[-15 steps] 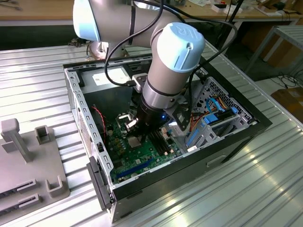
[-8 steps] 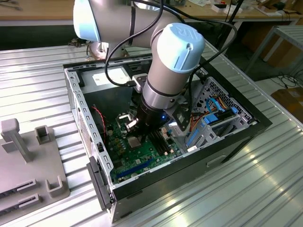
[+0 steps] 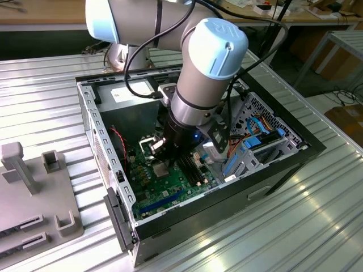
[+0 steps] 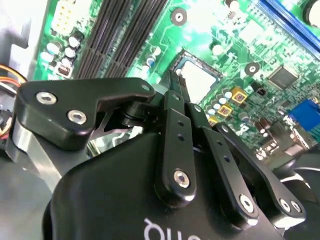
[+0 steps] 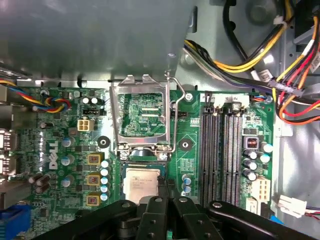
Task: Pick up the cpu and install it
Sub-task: 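Place the cpu into insertion slot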
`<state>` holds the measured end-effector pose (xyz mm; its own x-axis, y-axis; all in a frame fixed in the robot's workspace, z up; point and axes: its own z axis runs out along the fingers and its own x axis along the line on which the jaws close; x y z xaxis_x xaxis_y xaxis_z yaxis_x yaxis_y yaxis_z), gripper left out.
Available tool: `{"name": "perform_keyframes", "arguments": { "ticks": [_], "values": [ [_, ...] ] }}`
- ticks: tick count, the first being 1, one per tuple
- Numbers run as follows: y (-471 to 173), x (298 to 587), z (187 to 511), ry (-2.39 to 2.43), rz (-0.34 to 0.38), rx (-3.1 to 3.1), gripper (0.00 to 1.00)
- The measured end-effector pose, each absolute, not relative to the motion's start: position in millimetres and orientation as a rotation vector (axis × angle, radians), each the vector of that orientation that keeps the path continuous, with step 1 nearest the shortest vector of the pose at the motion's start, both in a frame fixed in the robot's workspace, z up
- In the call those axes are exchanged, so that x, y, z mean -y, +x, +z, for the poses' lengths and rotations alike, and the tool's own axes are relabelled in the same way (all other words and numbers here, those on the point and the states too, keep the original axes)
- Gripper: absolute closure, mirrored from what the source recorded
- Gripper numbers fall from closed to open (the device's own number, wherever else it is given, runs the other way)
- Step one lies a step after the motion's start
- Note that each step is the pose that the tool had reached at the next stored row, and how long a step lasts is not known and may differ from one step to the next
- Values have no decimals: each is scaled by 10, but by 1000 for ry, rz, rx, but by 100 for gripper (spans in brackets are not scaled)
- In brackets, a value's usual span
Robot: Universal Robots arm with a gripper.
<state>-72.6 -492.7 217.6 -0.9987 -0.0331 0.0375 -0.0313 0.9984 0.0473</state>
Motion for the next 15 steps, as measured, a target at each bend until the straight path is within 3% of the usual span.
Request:
{"name": "perform_keyframes", "arguments": {
  "ticks": [15],
  "values": [
    [-1047,4928,2117,54,-70,3103,89]
  ]
}}
